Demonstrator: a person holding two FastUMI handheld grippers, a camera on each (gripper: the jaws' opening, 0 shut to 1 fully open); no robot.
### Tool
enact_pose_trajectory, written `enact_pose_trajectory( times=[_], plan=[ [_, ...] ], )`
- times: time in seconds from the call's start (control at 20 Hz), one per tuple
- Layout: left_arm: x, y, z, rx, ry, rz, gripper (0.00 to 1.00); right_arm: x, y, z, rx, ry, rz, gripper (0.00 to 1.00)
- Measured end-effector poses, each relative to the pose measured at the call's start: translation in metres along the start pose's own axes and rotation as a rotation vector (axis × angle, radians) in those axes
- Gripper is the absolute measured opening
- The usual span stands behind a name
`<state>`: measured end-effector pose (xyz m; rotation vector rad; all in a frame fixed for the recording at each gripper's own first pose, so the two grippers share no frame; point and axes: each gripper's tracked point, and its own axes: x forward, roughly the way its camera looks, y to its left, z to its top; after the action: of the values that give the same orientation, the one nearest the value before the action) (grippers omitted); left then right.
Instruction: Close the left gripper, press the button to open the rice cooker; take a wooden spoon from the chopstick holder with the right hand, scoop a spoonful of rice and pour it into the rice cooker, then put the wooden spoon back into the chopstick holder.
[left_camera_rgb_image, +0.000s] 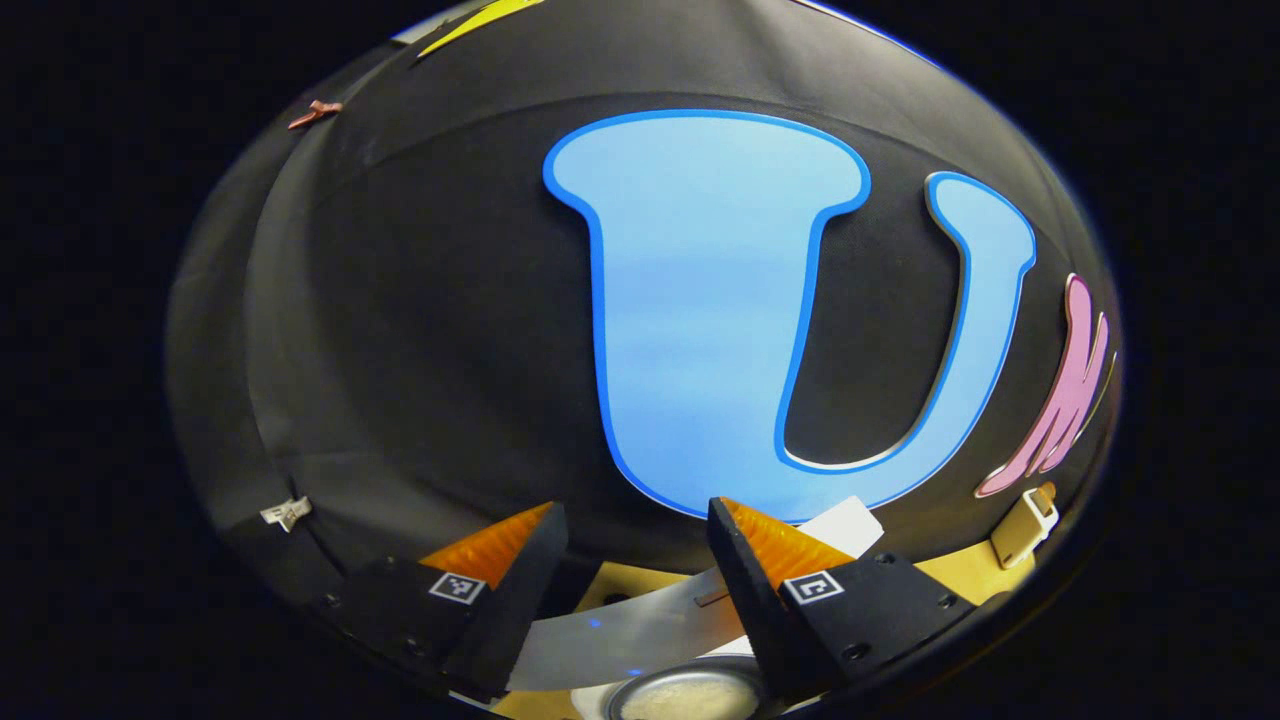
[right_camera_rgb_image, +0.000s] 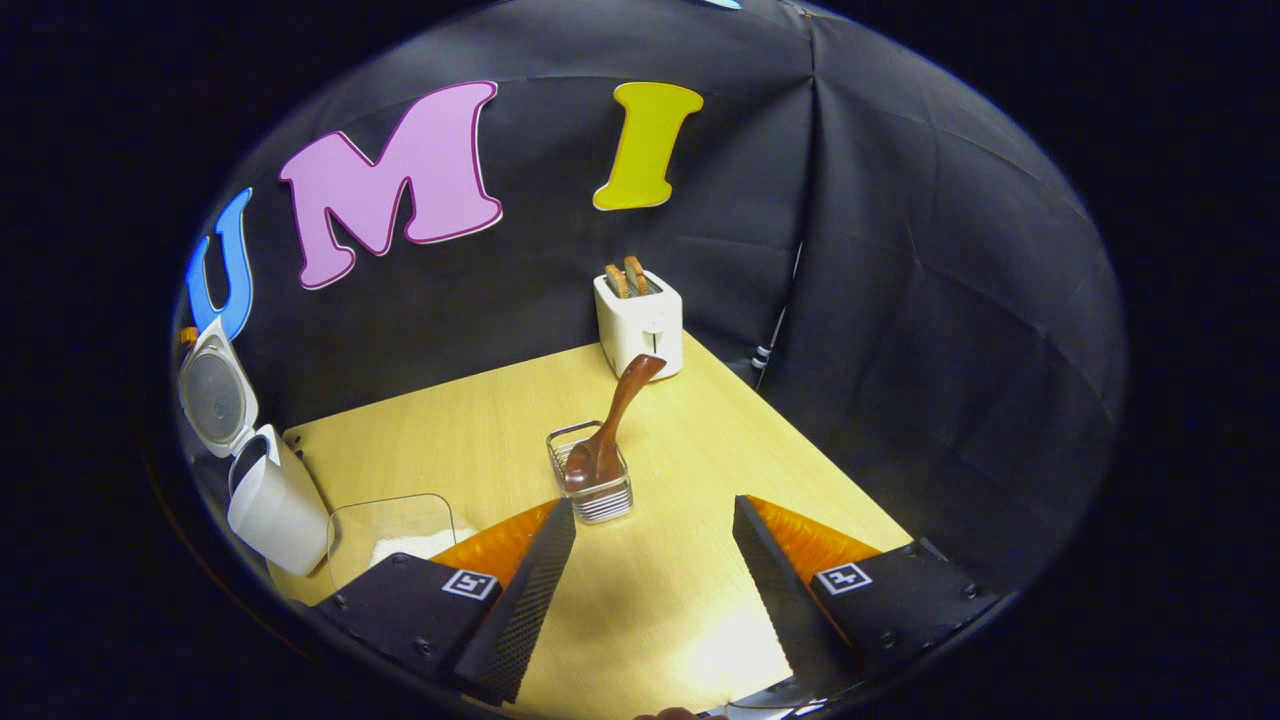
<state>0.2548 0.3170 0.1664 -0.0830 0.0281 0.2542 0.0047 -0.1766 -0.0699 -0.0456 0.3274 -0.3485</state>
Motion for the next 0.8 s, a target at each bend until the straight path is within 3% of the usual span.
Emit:
enact_pose_trajectory(
  times=[0.15, 0.35, 0.6, 0.8],
  plan=[
    [-0.005, -0.007, -0.017, -0.048, 0.081, -0.027, 0.94, 0.0, 0.015, -0.009, 0.015, 0.013, 0.042, 0.99],
    [-0.045, -0.028, -0.042, -0.118, 0.177, -0.044, 0.94, 0.003, 0.032, -0.02, 0.033, 0.012, 0.097, 0.99],
    [-0.081, -0.059, -0.094, -0.119, 0.253, -0.071, 0.94, 0.007, 0.036, -0.038, 0.063, 0.04, 0.139, 0.99],
    [-0.094, -0.087, -0.146, -0.136, 0.274, -0.062, 0.94, 0.003, 0.046, -0.057, -0.019, 0.057, 0.188, 0.99]
  ],
)
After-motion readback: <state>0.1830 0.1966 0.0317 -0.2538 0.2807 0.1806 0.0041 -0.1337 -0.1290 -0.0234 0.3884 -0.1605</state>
